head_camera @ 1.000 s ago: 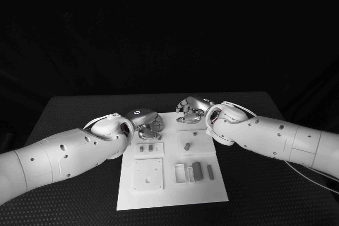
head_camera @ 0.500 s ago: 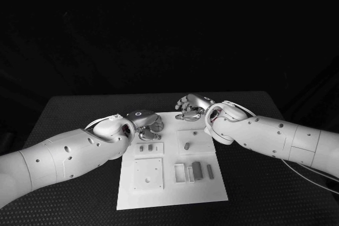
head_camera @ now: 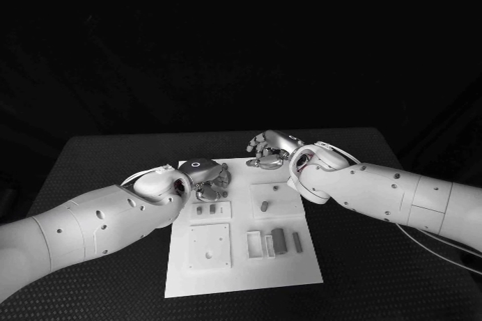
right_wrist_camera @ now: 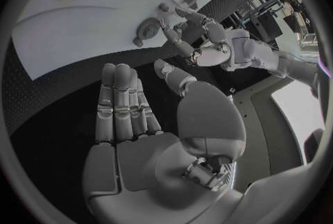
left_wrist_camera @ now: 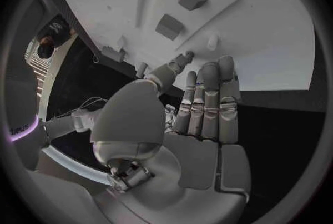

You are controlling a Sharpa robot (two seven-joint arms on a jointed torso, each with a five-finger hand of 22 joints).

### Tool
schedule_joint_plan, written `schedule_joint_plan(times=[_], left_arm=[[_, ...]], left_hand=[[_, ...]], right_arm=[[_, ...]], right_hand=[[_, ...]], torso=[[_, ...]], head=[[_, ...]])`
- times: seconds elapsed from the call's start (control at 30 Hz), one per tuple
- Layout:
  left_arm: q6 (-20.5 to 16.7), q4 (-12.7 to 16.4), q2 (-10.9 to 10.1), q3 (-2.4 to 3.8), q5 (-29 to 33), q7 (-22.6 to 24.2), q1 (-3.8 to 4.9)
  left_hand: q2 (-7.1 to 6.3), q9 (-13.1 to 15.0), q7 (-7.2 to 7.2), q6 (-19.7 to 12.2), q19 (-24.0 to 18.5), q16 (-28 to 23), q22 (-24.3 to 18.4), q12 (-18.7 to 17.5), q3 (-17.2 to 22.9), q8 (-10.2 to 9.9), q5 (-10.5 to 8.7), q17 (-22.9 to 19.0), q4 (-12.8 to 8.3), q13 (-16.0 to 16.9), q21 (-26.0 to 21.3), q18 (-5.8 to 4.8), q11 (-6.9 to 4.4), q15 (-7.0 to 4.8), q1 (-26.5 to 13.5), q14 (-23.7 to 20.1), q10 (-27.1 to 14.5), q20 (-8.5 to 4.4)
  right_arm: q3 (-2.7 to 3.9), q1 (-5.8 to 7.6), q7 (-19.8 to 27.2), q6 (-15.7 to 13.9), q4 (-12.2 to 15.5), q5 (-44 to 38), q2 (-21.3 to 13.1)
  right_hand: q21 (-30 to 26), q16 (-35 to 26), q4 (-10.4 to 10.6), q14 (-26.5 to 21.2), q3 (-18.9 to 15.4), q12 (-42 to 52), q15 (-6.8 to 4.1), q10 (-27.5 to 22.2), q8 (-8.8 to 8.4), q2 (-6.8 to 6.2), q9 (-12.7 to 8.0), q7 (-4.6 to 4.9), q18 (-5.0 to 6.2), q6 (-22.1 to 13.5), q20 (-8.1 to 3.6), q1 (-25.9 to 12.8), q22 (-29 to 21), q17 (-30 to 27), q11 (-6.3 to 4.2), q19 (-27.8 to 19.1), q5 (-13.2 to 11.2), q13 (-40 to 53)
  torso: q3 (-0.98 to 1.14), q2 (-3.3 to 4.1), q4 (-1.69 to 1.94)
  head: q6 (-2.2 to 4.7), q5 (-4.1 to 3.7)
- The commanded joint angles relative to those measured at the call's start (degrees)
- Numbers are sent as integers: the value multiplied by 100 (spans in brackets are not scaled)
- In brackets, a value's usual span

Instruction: Assemble the parts on the task board

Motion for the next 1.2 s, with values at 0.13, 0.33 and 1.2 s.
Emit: schedule_joint_plan(times=[0.13,0.33,1.2], left_arm=[[4,-87,52,3,-61,62,-37],[-45,-89,80,3,-60,58,-62],[-58,-326,280,8,-56,44,-217]], left_hand=[[-32,-15,-18,27,34,19,15,-26,-26,17,4,17,-4,-4,42,312,26,-3,-42,48,40,5],[1,-65,-13,38,155,207,142,4,-26,27,10,140,-18,43,166,351,-18,-47,-16,149,208,-31],[109,-158,42,109,245,386,337,-22,16,69,9,263,9,122,296,377,-60,-90,-28,196,377,-74]], right_arm=[[1,0,100,-96,20,66,-6],[1,1,116,-120,26,83,-5],[1,1,126,-105,18,102,12]], right_hand=[[-32,-33,-13,-35,-37,-12,-14,-29,23,-15,-10,38,-34,-5,12,23,0,16,1,-35,18,-12],[-31,-35,-11,-29,-38,-5,-15,-26,25,-4,-11,38,-29,-4,15,29,4,25,1,-29,18,-17],[-31,-44,-11,-15,-49,13,-17,-20,30,11,-14,37,-14,-4,25,38,18,52,-1,-16,17,-33]], torso=[[-4,9,-3],[-3,6,12],[-2,-7,10]], head=[[-5,-18],[-25,-43],[-85,-56]])
